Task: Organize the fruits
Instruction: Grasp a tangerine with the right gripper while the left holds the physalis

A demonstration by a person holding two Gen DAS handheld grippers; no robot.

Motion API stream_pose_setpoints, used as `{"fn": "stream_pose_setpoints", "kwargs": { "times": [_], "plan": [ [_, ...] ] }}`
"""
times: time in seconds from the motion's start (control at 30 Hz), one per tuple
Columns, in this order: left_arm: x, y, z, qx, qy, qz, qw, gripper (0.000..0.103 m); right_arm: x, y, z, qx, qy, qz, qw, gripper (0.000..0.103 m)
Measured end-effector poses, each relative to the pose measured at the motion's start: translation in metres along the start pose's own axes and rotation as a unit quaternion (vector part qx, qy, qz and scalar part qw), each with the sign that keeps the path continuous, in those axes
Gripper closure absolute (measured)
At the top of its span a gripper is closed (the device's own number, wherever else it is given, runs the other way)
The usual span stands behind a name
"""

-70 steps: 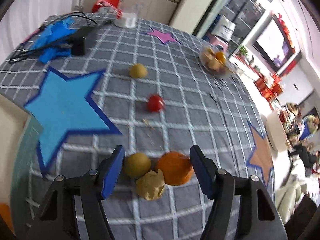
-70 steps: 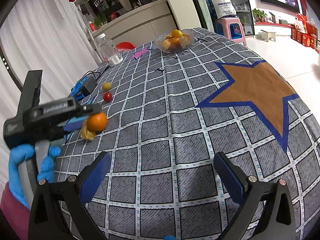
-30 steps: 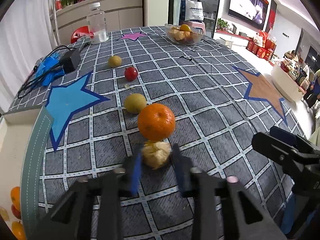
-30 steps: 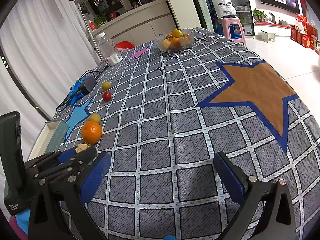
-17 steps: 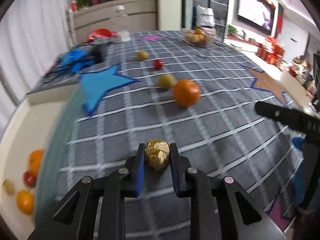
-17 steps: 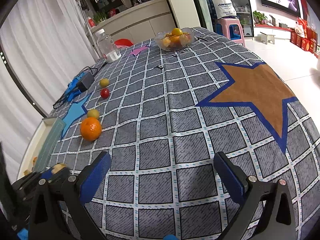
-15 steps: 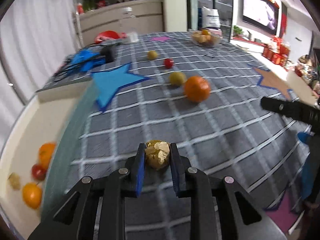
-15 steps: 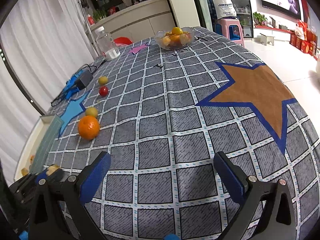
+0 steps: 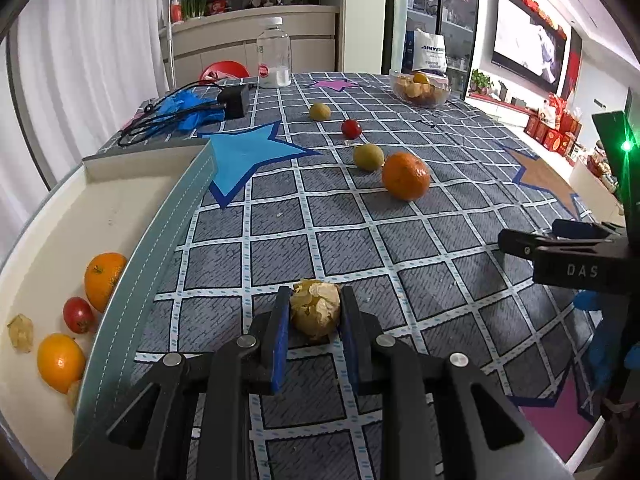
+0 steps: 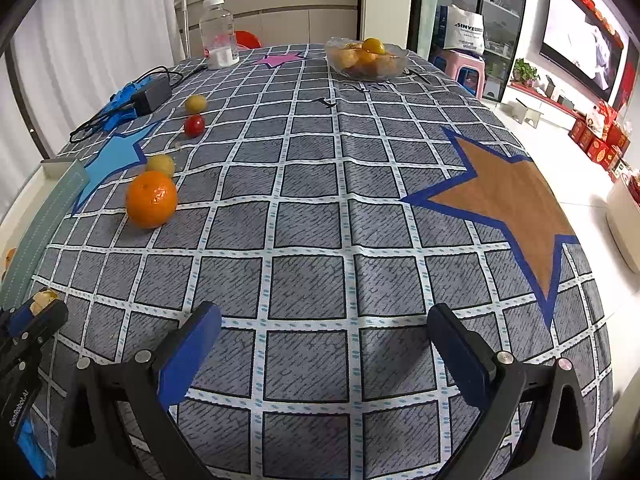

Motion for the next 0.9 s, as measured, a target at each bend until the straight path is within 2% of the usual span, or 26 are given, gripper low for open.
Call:
{"fn": "stream_pose_setpoints", "kwargs": {
  "times": [0.23,0.47,0.7,0.77,0.8,0.83,0.87,0.9],
  "plan": [
    [0.0,0.0,-0.001,0.002,-0.003,0.0,1.0,0.077,0.005,-0.001,-0.006,0.008,0.012,-0.01,1.0,0.0],
    [0.001,0.0,-0.002,0.002,-0.003,0.001,1.0,0.077,0.022,0.009,-0.053,0.07,0.056,0.009,0.996,0.0],
    [-0.001,0.0,0.003,0.004,-0.004,0.002,1.0,0.077,0.046,-0.001,-0.093,0.082,0.072,0.023,0.994,0.001],
    [0.0,0.0,0.003,0.004,-0.004,0.002,1.0,0.077,0.047,-0.006,-0.099,0.082,0.077,0.02,0.993,0.023],
    [-0.001,0.0,0.002,0.004,-0.004,0.002,1.0,0.077,0.048,-0.006,-0.103,0.067,0.083,0.027,0.994,0.029],
    [-0.001,0.0,0.002,0.004,-0.004,0.002,1.0,0.077,0.05,-0.007,-0.108,0.062,0.09,0.033,0.993,0.04],
    [-0.001,0.0,0.002,0.004,-0.004,0.002,1.0,0.077,0.051,-0.006,-0.109,0.068,0.091,0.035,0.993,0.059],
    [0.0,0.0,0.003,0.004,-0.004,0.002,1.0,0.077,0.051,-0.005,-0.109,0.068,0.092,0.037,0.993,0.062]
  ]
}}
Point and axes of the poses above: each gripper's, at about its wrist camera, not at the fingertips, and y roughly against the way its jaws point, z to its right, x to its top, the point moved 1 cm from there along -y, roughly the way its jaws point, and after that the axes turned 11 degrees about -x, right-handed, at the moved point
